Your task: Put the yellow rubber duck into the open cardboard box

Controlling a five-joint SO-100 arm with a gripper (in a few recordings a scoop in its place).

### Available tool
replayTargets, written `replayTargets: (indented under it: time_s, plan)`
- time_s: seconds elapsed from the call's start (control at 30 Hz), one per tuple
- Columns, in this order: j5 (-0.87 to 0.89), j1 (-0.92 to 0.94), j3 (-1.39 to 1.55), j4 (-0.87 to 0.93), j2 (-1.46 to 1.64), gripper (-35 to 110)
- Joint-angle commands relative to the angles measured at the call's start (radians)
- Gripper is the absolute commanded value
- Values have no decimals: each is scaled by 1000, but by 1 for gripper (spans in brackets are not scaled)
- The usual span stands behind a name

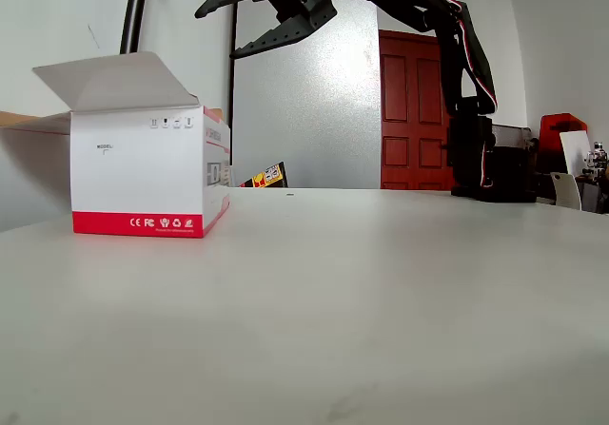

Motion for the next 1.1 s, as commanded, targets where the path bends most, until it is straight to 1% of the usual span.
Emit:
replayTargets:
  time_s: [0.0,0.17,0.33,0.6,0.9,1.07]
  plan:
    - [6,3,-49,-9,9,24]
    - [-5,3,-49,17,21,18]
    - [-8,26,-46,97,92,0]
    - [2,120,-40,265,291,0]
    - [12,242,-37,400,545,0]
    - [17,331,55,411,715,0]
